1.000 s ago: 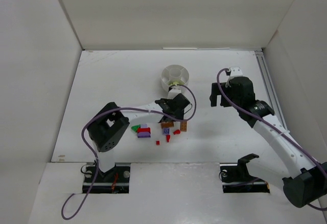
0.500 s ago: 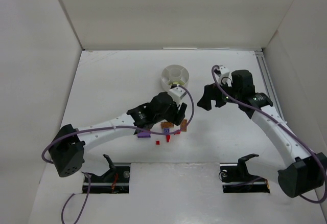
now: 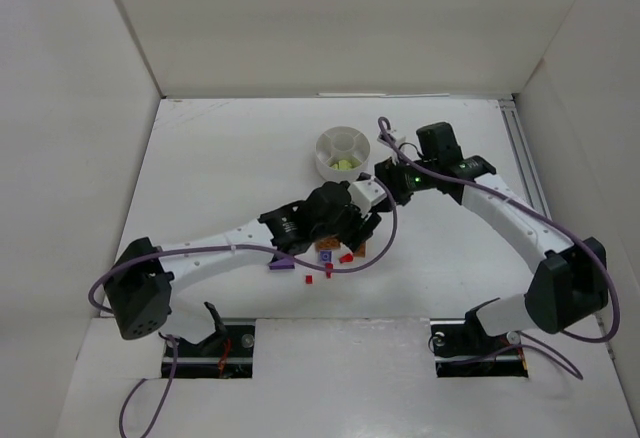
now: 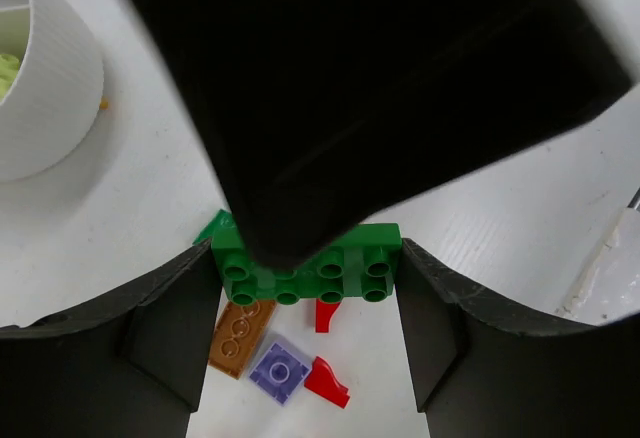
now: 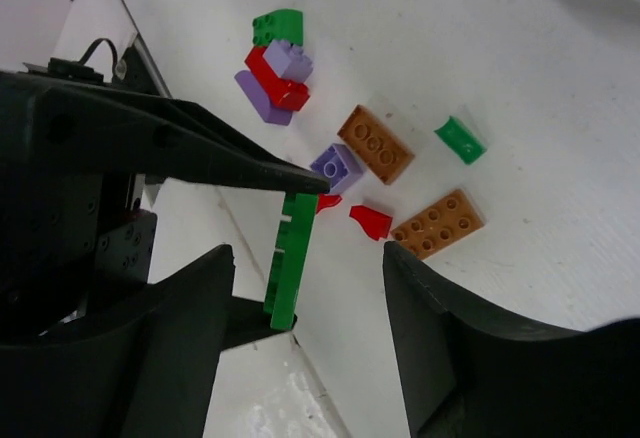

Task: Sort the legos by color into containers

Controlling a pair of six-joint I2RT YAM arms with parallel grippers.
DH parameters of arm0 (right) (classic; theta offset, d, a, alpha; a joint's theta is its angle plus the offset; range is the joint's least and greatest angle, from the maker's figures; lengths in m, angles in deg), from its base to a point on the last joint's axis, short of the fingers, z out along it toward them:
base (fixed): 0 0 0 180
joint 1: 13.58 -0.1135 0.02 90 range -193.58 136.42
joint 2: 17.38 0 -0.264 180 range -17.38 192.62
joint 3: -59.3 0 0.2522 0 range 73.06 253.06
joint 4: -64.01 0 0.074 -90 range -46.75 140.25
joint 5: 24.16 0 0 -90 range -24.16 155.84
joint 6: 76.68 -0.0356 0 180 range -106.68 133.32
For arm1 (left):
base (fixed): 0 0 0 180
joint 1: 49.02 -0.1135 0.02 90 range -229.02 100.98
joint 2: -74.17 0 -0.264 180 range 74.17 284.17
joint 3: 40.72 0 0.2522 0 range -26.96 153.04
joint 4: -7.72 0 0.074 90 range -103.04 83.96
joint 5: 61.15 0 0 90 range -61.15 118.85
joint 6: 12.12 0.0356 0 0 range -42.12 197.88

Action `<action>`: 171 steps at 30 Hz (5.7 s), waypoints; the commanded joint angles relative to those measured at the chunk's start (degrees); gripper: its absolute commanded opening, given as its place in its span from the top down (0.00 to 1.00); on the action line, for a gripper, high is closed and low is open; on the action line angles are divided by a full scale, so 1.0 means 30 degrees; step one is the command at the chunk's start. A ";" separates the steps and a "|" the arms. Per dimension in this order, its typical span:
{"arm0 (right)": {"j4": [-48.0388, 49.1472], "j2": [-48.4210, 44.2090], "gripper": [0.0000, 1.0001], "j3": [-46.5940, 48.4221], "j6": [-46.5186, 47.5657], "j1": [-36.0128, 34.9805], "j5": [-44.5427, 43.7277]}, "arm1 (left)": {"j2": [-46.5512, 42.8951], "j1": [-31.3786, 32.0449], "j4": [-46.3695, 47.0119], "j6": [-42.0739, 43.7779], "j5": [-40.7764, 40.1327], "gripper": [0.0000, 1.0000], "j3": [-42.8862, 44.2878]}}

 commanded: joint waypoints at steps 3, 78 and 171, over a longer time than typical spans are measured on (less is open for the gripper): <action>-0.0352 0.0840 0.38 0.0851 0.0428 -0.0454 0.0719 | 0.0429 0.0530 -0.0099 0.0774 -0.0390 0.50 0.1703; 2.2910 0.7432 1.00 -0.0379 -0.0861 0.1245 -0.5318 | -0.0628 -1.2710 0.0895 -1.0272 0.6287 0.00 -0.2045; 0.4892 0.5818 0.97 0.5477 0.1424 -0.2212 -1.5682 | -0.5549 -1.3499 -1.0353 -1.7973 0.0749 0.00 -0.5676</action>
